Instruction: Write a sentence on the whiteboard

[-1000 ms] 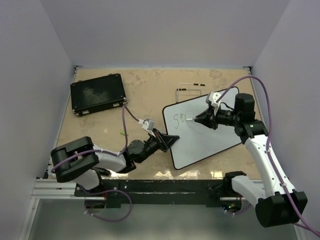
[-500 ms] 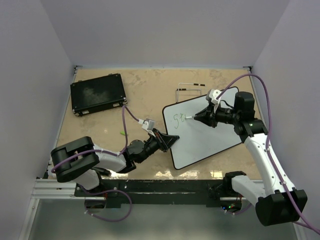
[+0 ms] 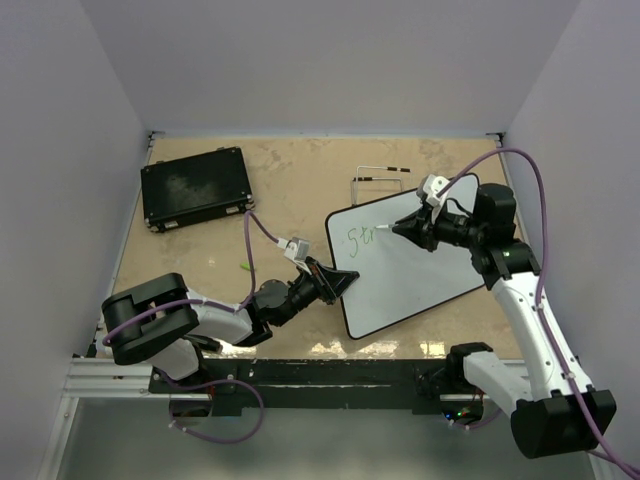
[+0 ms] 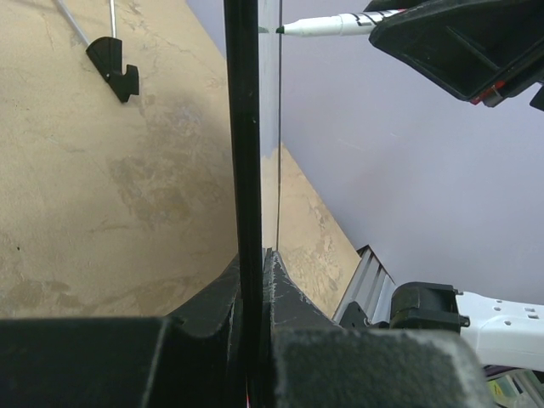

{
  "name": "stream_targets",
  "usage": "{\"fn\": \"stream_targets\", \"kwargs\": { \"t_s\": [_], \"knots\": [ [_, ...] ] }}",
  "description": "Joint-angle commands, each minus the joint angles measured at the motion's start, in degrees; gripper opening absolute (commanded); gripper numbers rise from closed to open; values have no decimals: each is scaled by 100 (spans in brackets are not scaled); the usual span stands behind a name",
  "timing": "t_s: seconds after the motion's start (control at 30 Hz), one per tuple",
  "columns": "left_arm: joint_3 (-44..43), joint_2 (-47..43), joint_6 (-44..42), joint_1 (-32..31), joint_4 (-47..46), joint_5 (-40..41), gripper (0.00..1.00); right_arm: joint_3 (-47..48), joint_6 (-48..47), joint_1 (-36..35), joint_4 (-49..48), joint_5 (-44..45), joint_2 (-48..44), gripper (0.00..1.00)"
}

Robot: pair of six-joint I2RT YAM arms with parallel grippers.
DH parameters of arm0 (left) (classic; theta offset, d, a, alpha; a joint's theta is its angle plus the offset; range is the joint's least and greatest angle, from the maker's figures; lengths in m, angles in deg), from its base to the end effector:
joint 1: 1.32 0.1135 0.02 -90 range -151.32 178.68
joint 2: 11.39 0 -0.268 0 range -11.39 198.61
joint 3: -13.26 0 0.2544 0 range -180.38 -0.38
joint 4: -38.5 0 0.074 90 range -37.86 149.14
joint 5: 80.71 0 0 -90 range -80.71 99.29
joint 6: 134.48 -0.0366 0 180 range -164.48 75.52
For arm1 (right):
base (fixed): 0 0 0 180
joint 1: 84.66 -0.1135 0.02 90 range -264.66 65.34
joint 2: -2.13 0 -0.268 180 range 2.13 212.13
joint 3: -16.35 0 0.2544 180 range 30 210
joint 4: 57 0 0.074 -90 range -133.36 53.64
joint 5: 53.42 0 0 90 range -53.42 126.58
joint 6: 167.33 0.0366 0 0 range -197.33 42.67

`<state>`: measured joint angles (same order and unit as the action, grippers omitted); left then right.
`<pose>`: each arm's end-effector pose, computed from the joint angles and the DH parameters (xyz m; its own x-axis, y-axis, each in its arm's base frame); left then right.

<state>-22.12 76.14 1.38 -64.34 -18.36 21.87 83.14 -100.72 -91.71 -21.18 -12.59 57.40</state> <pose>0.1314 -0.2405 0.1894 -0.5276 -0.5075 -0.6812 0.5639 0.3906 -0.7277 0.2009 0.0527 0.3443 -0.0713 -0.2704 -0.9601 -0.8639 0.4978 -0.0760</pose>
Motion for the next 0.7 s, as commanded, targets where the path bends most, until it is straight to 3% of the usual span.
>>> {"fn": "stream_targets", "kwargs": {
  "t_s": [0.0,0.67],
  "knots": [
    [-50,45,-605,-52,1,-203,0,144,-323,28,243,-190,-279,0],
    [12,1,-605,-52,-34,-194,0,82,-640,28,454,-242,-130,0]
  ]
}}
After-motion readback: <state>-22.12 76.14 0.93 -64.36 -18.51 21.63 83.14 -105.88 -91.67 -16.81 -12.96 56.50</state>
